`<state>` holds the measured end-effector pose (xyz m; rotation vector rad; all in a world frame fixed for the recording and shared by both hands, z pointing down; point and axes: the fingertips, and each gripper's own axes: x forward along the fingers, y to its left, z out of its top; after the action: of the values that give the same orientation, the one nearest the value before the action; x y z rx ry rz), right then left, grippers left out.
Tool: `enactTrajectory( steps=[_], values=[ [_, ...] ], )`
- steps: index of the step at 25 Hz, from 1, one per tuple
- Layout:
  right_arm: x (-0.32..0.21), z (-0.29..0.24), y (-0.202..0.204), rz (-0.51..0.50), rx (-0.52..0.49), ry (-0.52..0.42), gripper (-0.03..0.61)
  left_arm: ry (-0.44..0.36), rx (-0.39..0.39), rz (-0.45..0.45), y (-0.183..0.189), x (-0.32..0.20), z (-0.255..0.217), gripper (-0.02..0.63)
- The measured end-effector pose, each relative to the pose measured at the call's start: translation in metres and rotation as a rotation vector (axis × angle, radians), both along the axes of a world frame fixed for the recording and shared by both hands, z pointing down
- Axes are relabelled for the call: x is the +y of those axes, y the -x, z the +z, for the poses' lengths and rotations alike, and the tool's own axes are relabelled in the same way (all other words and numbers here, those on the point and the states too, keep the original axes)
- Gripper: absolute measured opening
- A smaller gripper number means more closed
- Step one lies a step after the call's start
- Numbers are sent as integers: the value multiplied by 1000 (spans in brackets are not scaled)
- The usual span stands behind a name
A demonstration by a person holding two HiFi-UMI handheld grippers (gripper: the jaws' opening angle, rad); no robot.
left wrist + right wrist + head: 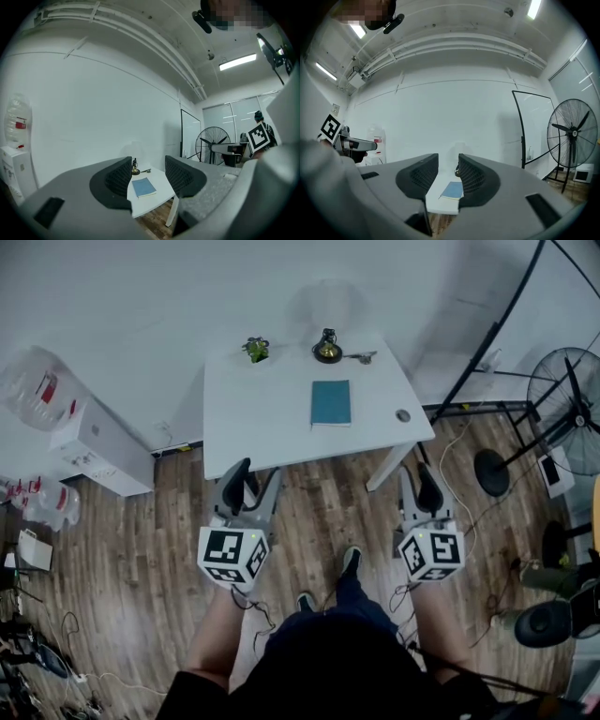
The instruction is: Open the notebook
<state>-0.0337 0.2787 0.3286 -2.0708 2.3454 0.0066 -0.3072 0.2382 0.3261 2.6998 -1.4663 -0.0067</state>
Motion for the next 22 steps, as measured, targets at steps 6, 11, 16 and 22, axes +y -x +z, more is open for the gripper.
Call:
enactTrajectory(
  steps=[6,11,16,22],
  values=[
    [-50,6,-18,-43,-33,-5,130,12,-25,-41,-19,-37,3,216],
    [-103,18,-47,-81,-63,15,130,26,-43,-73,-52,-82,5,216],
    [-151,23,-84,-106,-84,23,127,48,-58,-90,-95,-124,9,216],
    [-189,32,-117,-130,-103,48,127,71,-78,-108,-132,-160,13,216]
  ],
)
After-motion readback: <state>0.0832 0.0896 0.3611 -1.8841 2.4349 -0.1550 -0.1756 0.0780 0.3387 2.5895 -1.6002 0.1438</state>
